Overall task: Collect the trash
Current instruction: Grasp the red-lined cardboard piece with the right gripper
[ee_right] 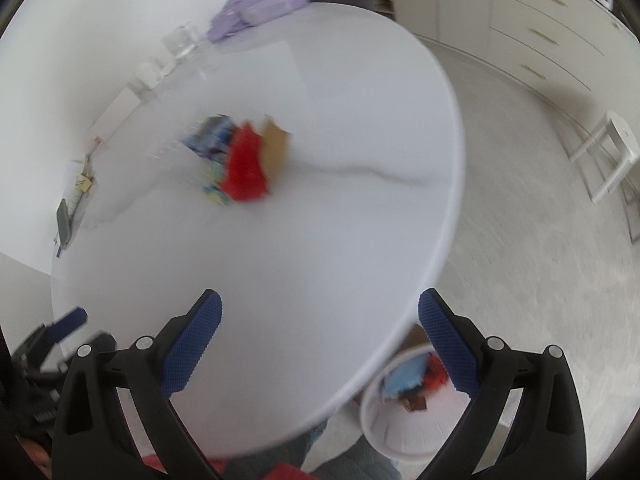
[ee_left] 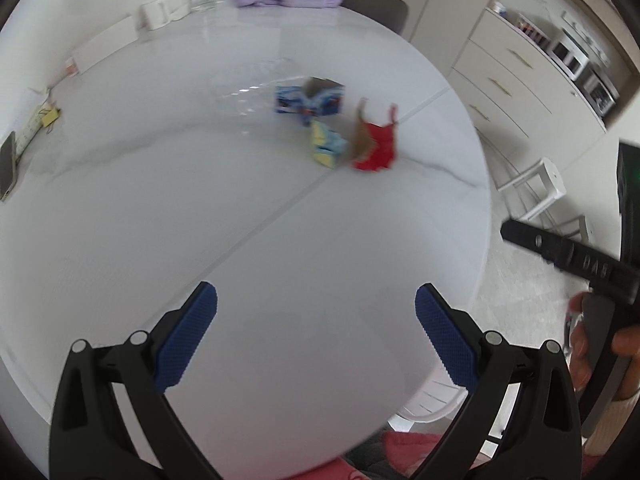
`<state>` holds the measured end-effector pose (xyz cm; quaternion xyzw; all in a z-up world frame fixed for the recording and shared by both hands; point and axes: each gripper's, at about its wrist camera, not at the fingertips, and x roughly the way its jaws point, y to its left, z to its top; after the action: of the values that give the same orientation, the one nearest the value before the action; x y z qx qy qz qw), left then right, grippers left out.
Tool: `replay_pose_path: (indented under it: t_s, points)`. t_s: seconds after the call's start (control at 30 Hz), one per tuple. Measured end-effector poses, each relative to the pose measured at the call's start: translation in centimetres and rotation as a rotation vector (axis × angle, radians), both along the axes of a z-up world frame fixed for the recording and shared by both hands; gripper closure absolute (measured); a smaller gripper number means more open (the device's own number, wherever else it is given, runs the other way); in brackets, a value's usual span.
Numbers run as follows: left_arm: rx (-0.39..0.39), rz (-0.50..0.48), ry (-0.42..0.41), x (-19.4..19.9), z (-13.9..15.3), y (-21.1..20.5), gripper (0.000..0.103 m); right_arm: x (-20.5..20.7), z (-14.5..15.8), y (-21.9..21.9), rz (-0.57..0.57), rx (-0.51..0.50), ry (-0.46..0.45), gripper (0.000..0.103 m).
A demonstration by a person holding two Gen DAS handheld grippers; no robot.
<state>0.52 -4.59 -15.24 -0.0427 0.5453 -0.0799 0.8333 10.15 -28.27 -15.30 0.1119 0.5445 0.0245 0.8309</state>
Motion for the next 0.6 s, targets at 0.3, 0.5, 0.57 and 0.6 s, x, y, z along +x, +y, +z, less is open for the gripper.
replay_pose_path:
  t_s: [0.3,0.5,0.57,0.6]
  points:
    - [0.046,-0.003,-0.01,4.2,-1.5,4.8,0.008,9.7,-2.0,5.6,-0.011,-0.043,0.038,0.005]
    - [0.048,-0.058,0.008,6.4,-2.9,5.3,0.008,14.8,-5.3,5.9,-0.121,-0.053,0.108,0.005]
    - [0.034,-0.066,0.021,7.1,-3.3,5.3,0.008,15.8,-6.1,6.1,-0.129,-0.064,0.127,0.005]
    - [0.028,-0.069,0.023,7.2,-3.4,5.3,0.008,16.3,-6.5,6.3,-0.134,-0.078,0.136,0.008]
